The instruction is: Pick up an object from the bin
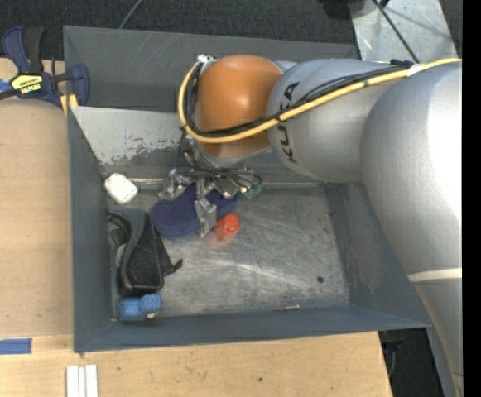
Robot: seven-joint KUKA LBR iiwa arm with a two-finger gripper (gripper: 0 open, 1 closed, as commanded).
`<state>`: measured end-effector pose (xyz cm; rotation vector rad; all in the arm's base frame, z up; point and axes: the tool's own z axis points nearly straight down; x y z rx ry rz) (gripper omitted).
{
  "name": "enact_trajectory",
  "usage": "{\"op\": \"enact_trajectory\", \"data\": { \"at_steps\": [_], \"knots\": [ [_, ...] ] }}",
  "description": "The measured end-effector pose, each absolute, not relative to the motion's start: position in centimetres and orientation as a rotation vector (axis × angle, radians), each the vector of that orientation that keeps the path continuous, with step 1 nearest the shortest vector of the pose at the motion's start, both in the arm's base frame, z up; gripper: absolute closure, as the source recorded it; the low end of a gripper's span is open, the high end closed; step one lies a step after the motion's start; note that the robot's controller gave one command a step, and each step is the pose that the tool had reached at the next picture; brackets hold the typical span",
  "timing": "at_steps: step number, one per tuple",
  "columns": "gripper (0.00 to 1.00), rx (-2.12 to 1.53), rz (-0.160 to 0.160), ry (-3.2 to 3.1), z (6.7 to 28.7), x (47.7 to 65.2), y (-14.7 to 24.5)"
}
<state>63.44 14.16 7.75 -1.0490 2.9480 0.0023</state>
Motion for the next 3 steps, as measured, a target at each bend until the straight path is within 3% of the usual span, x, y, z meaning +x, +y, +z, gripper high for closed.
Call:
{"op": "enact_trajectory", "data": {
  "at_steps": [1,3],
  "knots": [
    [1.0,-1.044,-0.001,2.951,13.7,63.7,14.2],
    [1.0,-1.031,0.0,2.959,17.2,64.0,14.2]
  ]
}}
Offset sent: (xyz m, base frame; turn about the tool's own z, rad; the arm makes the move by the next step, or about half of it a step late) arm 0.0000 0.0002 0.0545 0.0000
